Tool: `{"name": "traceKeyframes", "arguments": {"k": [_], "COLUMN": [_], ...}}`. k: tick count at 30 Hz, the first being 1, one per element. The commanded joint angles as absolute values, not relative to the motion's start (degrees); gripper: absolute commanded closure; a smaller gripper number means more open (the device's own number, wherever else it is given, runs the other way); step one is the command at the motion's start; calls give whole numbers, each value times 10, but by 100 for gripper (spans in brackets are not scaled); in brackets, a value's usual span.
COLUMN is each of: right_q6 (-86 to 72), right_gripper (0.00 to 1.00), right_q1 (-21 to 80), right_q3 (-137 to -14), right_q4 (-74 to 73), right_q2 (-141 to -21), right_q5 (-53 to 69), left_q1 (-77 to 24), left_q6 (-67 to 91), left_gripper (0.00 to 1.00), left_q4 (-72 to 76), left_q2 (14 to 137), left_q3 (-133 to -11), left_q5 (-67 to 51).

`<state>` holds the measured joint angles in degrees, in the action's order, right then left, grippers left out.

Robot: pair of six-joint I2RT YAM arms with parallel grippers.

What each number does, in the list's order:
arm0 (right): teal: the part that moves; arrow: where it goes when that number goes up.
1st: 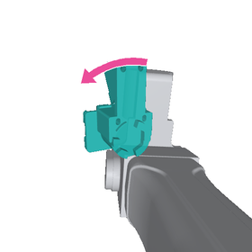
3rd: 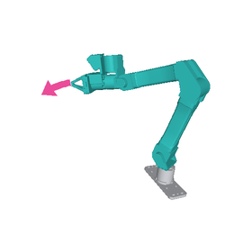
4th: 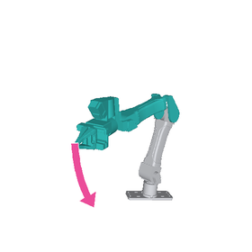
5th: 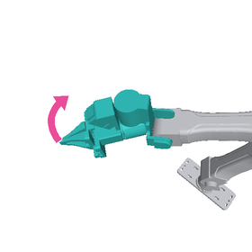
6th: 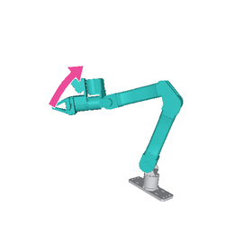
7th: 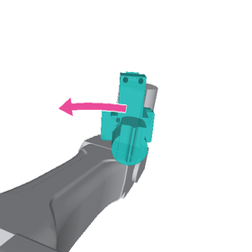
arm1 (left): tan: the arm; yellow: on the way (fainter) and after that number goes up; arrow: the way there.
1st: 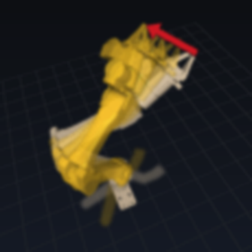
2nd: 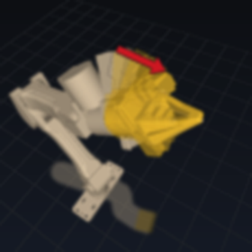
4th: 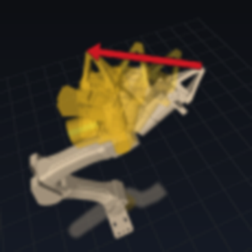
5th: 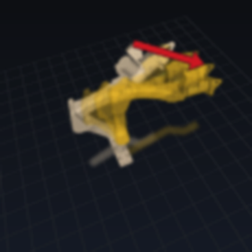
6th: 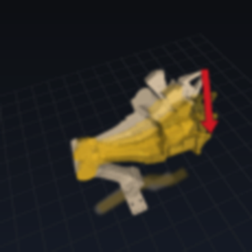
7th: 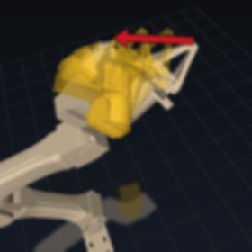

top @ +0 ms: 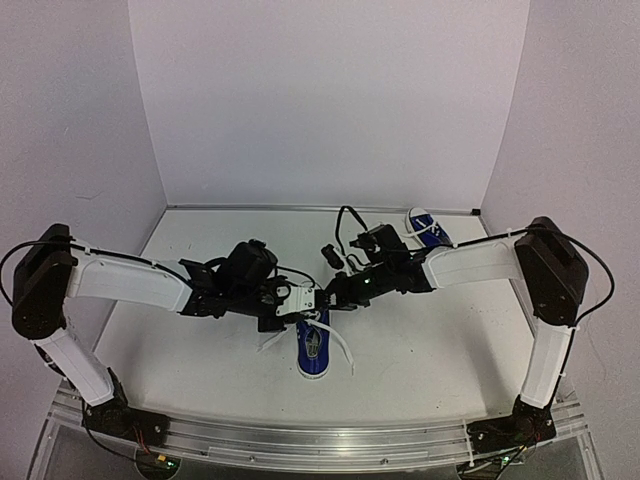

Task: Tie the shoes

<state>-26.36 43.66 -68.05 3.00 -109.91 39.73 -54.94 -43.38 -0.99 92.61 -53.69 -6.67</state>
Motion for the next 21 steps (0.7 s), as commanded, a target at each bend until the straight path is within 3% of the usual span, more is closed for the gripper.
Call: {"name": "traceKeyframes", "arguments": {"k": [1, 17, 21], "right_q6": [-268, -268, -269], "right_gripper": [100, 100, 100], "right_q1": [434, 434, 434], "right_q3": [-681, -685, -685], "right_q4": [53, 53, 54], "right_q2": [-1090, -1092, -1092], "right_q5": [409, 417, 418], "left_q1": [-558, -560, -565], "left_q6": [-479, -478, -481], "left_gripper": [79, 94, 86], "left_q4": [-56, -59, -52], "left_q2": [952, 978, 970], "left_q3": [-575, -593, -586], "left_q5": [-54, -19, -14]}}
